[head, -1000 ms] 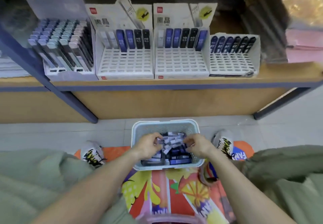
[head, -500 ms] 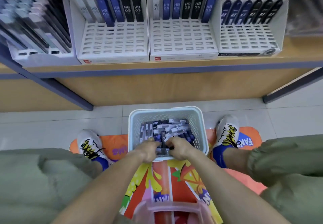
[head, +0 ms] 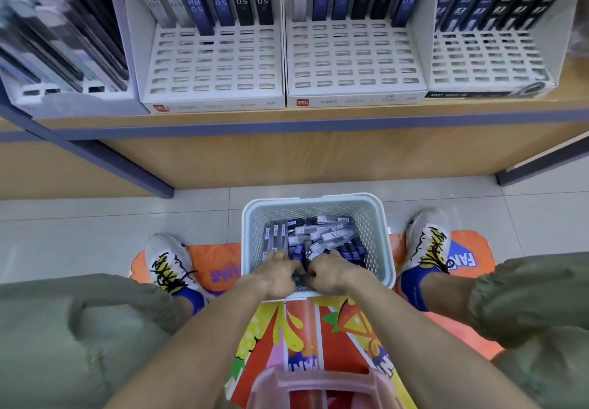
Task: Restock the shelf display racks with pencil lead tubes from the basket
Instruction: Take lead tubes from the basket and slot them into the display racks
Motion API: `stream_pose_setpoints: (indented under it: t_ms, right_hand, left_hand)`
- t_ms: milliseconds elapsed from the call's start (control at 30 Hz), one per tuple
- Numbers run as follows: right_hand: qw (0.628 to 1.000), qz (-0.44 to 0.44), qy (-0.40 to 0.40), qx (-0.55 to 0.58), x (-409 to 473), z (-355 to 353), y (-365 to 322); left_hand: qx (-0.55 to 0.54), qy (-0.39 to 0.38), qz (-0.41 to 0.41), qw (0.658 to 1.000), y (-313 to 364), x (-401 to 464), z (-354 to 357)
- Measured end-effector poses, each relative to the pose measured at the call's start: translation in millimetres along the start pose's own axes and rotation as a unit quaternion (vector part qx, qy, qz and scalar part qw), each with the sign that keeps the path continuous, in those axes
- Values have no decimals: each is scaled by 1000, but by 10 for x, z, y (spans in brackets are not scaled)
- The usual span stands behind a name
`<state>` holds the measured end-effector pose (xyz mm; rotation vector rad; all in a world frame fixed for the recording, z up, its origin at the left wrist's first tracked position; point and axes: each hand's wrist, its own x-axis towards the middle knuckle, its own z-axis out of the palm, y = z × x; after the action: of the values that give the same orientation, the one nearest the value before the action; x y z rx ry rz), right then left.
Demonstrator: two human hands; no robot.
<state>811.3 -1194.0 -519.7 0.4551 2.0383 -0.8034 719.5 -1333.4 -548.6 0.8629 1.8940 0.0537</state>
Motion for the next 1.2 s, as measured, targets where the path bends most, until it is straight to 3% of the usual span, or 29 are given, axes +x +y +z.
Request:
stream_pose_setpoints:
  t_ms: [133,333,767,1000,1100,1200]
  right_hand:
    - [999,-9,-11,39,-76,-39,-16]
    - [991,-27,59,115,-120,-120,28]
    - [965,-12,63,253,-221,-98,107]
    - [976,-20,45,211,-267,-146,148]
    - [948,-13,67,310,-313,-186,167]
    - [881,-27,115,459,-403,-321,204]
  left_hand:
    - [-16,-1,-2,1000,11,-27,-37]
    - [-26,-17,0,1000,44,-118,-98]
    - [-26,-38,38,998,41,-236,-140]
    - [-99,-10,50,994,21,-267,-70]
    - [-183,24,40,982,66,-278,-82]
    - [-270,71,46,959,230,-321,-194]
